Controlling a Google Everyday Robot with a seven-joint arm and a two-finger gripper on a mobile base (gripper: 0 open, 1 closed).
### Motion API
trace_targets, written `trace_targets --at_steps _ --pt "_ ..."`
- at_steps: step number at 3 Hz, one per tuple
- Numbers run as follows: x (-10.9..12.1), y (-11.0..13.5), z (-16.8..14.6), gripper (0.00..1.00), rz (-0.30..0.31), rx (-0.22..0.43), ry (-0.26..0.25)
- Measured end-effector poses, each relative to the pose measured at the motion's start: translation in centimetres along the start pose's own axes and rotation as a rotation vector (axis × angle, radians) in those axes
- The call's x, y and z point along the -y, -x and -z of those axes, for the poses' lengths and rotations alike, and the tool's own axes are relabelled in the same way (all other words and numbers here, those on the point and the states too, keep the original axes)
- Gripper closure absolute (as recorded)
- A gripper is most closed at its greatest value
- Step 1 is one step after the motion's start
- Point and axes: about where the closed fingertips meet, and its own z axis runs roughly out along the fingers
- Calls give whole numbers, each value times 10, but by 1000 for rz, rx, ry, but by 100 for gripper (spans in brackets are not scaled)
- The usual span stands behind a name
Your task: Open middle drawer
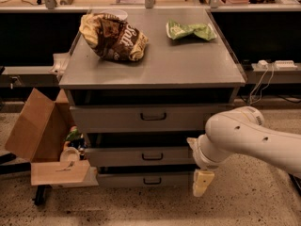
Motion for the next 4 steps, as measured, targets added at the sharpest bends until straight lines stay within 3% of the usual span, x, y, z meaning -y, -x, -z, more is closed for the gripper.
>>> trace_targets --at_steps 1,2,4 --pt "16 -16 -55 0 22 21 -10" --pt "35 -22 -118 0 48 64 20" --pt "43 -25 -134 0 58 55 12"
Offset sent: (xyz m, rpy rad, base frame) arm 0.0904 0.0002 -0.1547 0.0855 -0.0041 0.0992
